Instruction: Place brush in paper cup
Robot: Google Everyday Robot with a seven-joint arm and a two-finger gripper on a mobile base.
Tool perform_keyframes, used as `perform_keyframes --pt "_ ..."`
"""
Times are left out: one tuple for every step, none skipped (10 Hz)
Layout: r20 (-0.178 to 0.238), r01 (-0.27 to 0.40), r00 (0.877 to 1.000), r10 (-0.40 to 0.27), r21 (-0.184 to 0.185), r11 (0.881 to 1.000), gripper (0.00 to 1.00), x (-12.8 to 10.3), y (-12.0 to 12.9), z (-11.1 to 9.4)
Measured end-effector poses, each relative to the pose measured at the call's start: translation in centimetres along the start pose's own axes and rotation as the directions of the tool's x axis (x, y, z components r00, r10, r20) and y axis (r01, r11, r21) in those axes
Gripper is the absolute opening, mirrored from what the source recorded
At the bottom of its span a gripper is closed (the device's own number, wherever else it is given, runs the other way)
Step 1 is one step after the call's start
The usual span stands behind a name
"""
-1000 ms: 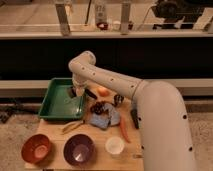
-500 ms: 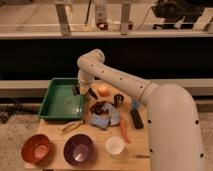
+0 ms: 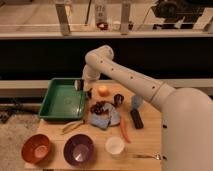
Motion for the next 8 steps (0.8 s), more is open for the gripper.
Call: perform_keyframes --pt "-0.003 -0.007 1.0 0.007 0.003 1.0 0.0 0.2 0.2 -0.5" --pt "-0.011 -0.019 1.0 0.019 0.002 1.0 0.0 0.6 0.5 -0.9" --pt "-0.024 -0.033 0.999 0.033 0.006 0.999 0.0 1.2 0.9 -1.9" --pt "-0.036 -0.044 0.998 0.044 0.012 0.999 0.0 1.8 1.1 -2.9" --pt "-0.038 -0.051 0.998 0.051 0.013 0.999 0.0 1.8 1.2 -3.7" --pt "-0.041 -0.056 0.998 0.057 0.008 0.998 0.0 1.8 1.4 -4.5" --pt "-0.04 -0.066 0.997 0.066 0.001 0.998 0.0 2.0 1.6 -5.2" --pt "-0.037 -0.078 0.996 0.077 -0.008 0.997 0.0 2.3 1.9 -5.6"
